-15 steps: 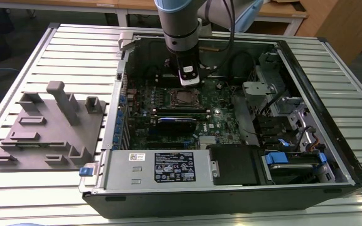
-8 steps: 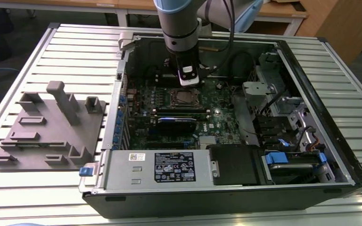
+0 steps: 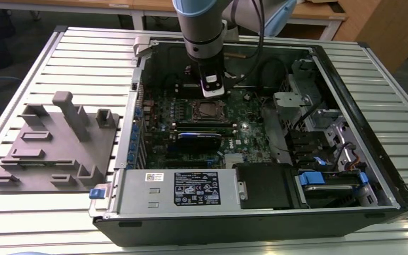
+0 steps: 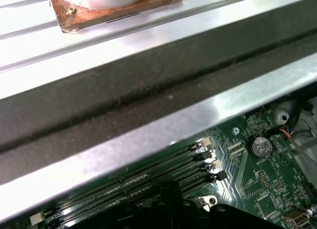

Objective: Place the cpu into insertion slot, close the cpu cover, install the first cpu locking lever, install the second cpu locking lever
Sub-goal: 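Install the first cpu locking lever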

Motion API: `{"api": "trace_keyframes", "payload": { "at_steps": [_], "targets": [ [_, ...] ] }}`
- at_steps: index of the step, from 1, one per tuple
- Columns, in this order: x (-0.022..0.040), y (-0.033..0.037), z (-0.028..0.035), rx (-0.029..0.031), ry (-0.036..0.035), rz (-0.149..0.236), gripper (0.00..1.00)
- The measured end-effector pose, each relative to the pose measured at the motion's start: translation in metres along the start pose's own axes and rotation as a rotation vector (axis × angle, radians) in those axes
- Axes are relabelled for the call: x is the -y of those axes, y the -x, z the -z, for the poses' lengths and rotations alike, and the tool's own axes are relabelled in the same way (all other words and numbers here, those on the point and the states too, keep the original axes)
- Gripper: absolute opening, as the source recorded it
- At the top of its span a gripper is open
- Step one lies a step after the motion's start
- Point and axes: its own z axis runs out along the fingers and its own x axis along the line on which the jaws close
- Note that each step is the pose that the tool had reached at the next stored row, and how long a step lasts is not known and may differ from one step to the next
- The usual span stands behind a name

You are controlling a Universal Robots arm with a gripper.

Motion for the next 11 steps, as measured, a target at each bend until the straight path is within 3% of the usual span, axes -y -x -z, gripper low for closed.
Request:
{"api": "trace_keyframes", "payload": {
  "at_steps": [8,11],
  "targets": [
    [0.0001,0.0001,0.0001,-0.0003,0.0003,0.000,0.10],
    [-0.0009,0.0004,0.0037,-0.0004,0.0003,0.000,0.10]
  ]
}}
